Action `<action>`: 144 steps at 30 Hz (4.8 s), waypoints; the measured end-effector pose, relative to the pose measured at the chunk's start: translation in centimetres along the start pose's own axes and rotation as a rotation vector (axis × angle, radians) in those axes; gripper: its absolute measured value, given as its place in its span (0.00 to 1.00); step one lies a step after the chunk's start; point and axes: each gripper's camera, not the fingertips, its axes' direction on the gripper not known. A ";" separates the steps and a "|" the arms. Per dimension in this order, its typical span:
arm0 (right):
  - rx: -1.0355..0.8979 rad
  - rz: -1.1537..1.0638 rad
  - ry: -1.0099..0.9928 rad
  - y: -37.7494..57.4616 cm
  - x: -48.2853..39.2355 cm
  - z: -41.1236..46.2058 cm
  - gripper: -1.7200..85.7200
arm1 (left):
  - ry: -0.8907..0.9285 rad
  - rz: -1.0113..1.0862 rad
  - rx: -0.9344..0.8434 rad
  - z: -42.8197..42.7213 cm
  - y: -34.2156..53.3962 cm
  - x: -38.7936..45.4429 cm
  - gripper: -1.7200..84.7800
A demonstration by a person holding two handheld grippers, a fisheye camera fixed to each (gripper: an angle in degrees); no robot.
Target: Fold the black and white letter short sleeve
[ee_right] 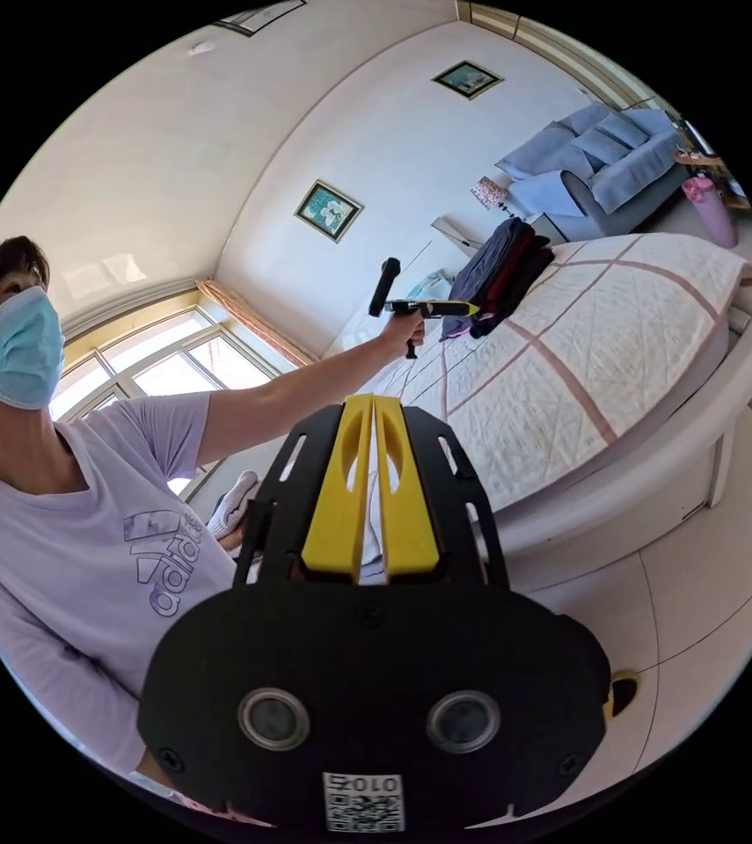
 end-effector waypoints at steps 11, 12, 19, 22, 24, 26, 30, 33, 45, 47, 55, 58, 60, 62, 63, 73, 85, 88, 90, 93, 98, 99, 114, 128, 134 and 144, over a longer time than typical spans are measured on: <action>0.034 0.029 0.081 1.7 -1.7 -6.4 0.05 | -0.095 -0.082 0.051 -1.8 -1.1 1.6 0.05; 0.040 0.036 0.084 1.8 -1.8 -7.0 0.05 | -0.045 -0.137 0.119 -3.6 -0.6 0.3 0.05; 0.022 -0.048 0.083 0.5 -5.5 -7.4 0.05 | 0.040 -0.225 0.386 -19.8 5.0 -4.4 0.06; -0.022 -0.067 0.068 0.1 -6.7 -6.0 0.05 | 0.127 -0.097 0.265 -25.9 9.3 0.1 0.08; -0.052 -0.074 0.058 -0.2 -7.2 -4.8 0.05 | 0.080 0.053 0.197 -27.8 14.3 6.8 0.10; -0.107 -0.059 0.039 -0.7 -7.5 -3.1 0.05 | 0.088 0.112 0.130 -26.2 18.4 11.4 0.12; -0.241 -0.038 0.003 -1.0 -8.4 1.2 0.05 | 0.341 0.024 0.010 -17.5 28.7 16.8 0.15; -0.301 -0.016 0.041 -0.1 -8.8 3.5 0.05 | 0.424 -0.114 -0.026 -12.6 34.7 17.5 0.16; -0.381 0.074 -0.001 2.2 -9.3 7.6 0.06 | -0.021 0.174 -0.005 -6.8 38.3 26.2 0.16; -0.379 0.073 0.014 2.1 -9.7 7.3 0.06 | -0.071 0.169 -0.040 -5.4 39.0 26.4 0.14; -0.370 0.145 0.028 2.7 -8.7 8.2 0.07 | 0.170 -0.071 0.089 -6.8 43.6 18.9 0.07; -0.395 0.162 0.060 2.6 -8.6 10.2 0.11 | 0.448 -0.371 0.414 -9.6 49.3 10.4 0.06; -0.415 0.155 0.116 2.5 -8.9 11.6 0.14 | 0.427 -0.621 0.595 -11.4 55.5 5.1 0.05; -0.443 0.148 0.178 2.4 -8.8 13.3 0.15 | 0.322 -0.669 0.608 -12.3 58.8 3.4 0.04; -0.477 0.150 0.210 2.3 -8.5 14.7 0.15 | 0.286 -0.681 0.592 -12.5 60.6 2.8 0.04; -0.727 0.229 0.244 1.6 -6.4 24.3 0.09 | 0.366 -0.829 0.539 -8.2 72.9 1.9 0.03; -0.361 -0.275 0.565 -19.8 -21.0 18.2 0.06 | 0.112 -0.736 0.712 -16.2 74.9 -6.7 0.02; -0.230 -0.373 0.665 -18.6 -22.9 15.7 0.06 | -0.004 -0.696 0.773 -18.9 76.7 -5.7 0.02; -0.374 -0.306 0.671 -16.6 -20.0 16.0 0.06 | 0.006 -0.667 0.732 -18.2 79.4 -4.7 0.02; -0.607 -0.094 0.610 -11.7 -13.5 15.9 0.07 | 0.138 -0.733 0.595 -15.1 84.5 -3.4 0.03; -0.440 0.019 0.588 -10.9 -11.3 13.0 0.09 | 0.102 -0.956 0.272 -11.3 89.2 0.8 0.03; -0.429 -0.018 0.591 -12.4 -11.7 13.7 0.09 | 0.039 -0.990 0.203 -11.4 89.0 1.4 0.04; -0.769 -0.097 0.603 -24.9 -5.9 33.6 0.09 | -0.111 -0.748 0.008 -2.0 70.2 -10.3 0.10; -0.469 -0.426 0.622 -31.1 -21.8 23.9 0.06 | -0.220 -0.611 0.516 -15.3 68.7 -12.3 0.02; -0.078 -0.569 0.434 -30.4 -30.7 12.3 0.07 | -0.220 -0.500 0.930 -27.1 73.5 -8.4 0.02; -0.699 -0.292 0.501 -12.0 -15.3 13.0 0.07 | 0.197 -0.763 0.457 -11.5 85.6 -0.6 0.03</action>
